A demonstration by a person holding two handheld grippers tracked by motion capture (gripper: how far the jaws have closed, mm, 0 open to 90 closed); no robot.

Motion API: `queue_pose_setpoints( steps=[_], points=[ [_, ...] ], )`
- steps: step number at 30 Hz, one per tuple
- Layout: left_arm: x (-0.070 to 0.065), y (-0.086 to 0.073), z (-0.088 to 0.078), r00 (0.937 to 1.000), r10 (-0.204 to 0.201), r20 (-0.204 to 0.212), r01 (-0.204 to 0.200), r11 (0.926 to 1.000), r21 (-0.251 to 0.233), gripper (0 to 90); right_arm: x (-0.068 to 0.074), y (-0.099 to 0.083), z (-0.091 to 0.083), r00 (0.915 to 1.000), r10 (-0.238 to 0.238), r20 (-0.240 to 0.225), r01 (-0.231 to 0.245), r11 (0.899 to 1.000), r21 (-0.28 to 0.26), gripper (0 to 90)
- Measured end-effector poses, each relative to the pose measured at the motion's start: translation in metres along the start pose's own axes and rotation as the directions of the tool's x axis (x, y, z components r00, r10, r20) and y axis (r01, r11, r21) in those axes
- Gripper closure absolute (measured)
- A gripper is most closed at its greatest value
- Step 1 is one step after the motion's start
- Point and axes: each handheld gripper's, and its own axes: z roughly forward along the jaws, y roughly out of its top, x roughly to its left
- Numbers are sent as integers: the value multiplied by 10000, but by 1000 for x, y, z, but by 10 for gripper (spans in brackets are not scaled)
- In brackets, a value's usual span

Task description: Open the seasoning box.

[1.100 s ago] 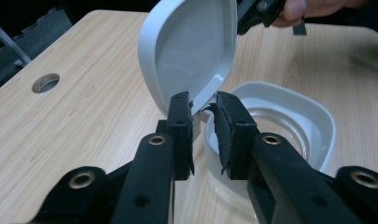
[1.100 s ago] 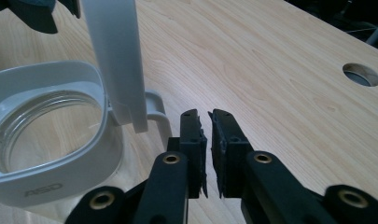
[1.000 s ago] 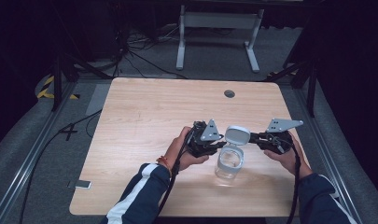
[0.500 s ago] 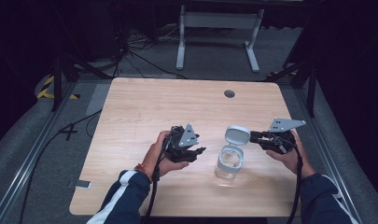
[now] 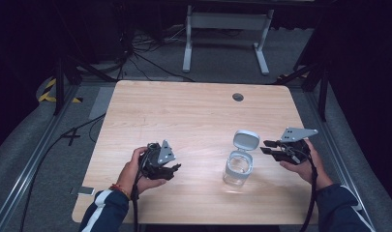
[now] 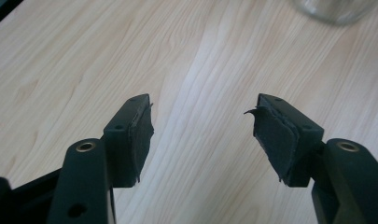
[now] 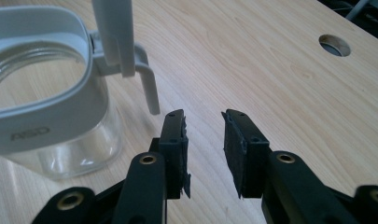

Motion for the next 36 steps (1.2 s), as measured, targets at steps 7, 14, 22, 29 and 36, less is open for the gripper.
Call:
queue_pose_setpoints(
  steps=[7, 14, 22, 29, 36],
  points=[
    [9, -28, -6, 9979, -593, -267, 602, 9975, 358, 351, 2, -11, -4, 10000, -6, 94, 2, 9992, 405, 660],
    [13, -47, -9, 9955, -855, -409, 879, 9943, 602, 327, 1, -27, -12, 9998, 16, 179, -28, 9978, 660, 649],
    [17, -63, -13, 9921, -1077, -642, 1132, 9895, 896, 321, 3, -45, -23, 9993, 202, 299, -226, 9964, 822, 638],
    [23, -82, -16, 9860, -1513, -705, 1584, 9812, 1099, 312, 2, -60, -33, 9985, 359, 414, -386, 9971, 654, 562],
    [29, -101, -20, 9761, -2068, -666, 2137, 9690, 1237, 297, -1, -80, -39, 9959, 741, 511, -776, 9945, 697, 467]
  ],
)
